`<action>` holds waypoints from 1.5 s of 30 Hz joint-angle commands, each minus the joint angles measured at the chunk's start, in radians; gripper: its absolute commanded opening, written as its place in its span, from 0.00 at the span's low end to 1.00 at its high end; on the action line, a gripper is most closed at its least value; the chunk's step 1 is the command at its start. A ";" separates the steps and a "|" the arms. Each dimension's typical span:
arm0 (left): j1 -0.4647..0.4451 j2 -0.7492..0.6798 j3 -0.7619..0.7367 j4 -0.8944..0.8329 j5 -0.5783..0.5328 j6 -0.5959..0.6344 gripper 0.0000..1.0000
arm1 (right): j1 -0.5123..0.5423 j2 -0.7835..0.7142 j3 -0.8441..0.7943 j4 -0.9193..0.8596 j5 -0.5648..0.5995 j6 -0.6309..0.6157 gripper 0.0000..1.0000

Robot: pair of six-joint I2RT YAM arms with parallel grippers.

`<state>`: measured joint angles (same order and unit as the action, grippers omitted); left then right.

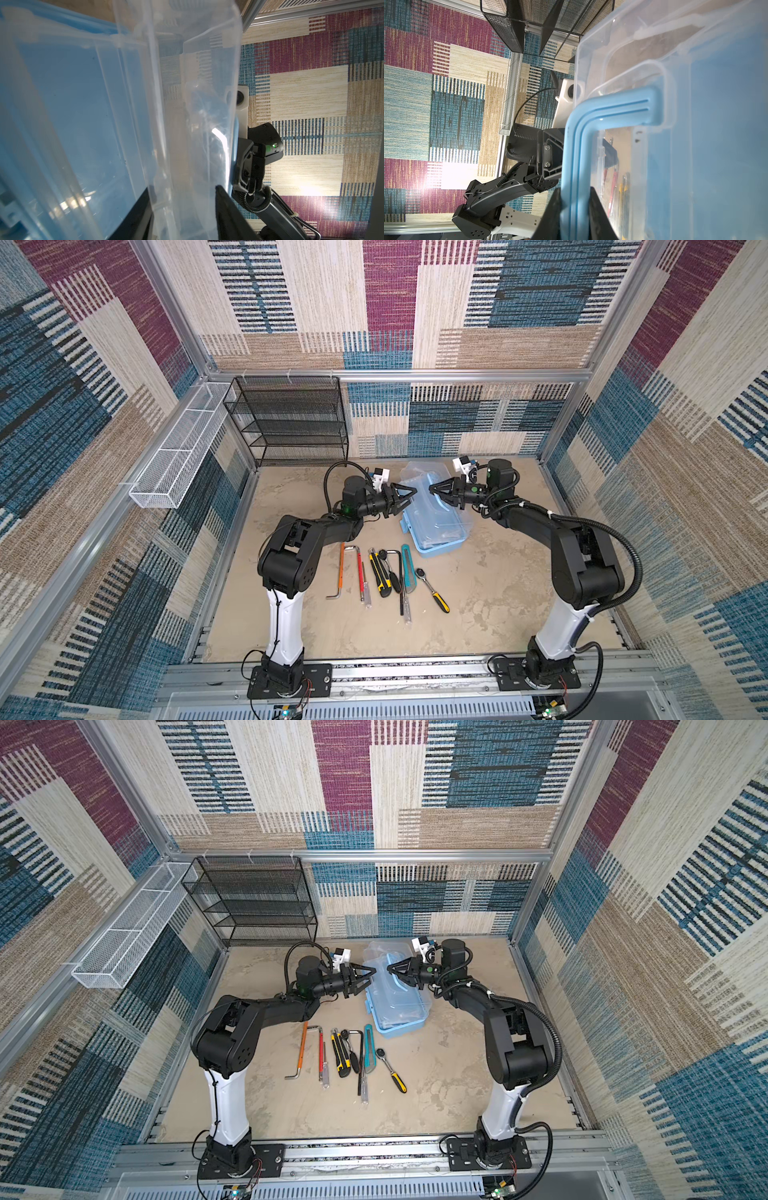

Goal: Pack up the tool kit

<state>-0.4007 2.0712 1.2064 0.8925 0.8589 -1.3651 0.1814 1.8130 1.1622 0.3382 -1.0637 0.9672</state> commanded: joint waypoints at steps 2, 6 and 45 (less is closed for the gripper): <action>-0.011 0.017 0.011 0.171 -0.019 -0.091 0.49 | 0.006 0.000 -0.002 0.103 -0.045 0.007 0.15; -0.018 0.028 0.023 0.219 -0.032 -0.110 0.47 | 0.006 0.003 -0.004 0.097 -0.041 0.005 0.18; -0.015 0.113 0.287 -0.007 0.013 -0.049 0.09 | -0.056 -0.091 0.157 -0.534 0.314 -0.506 0.85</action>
<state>-0.4191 2.1860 1.4761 0.8948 0.8497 -1.4803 0.1261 1.7386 1.3209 -0.1692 -0.7853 0.5022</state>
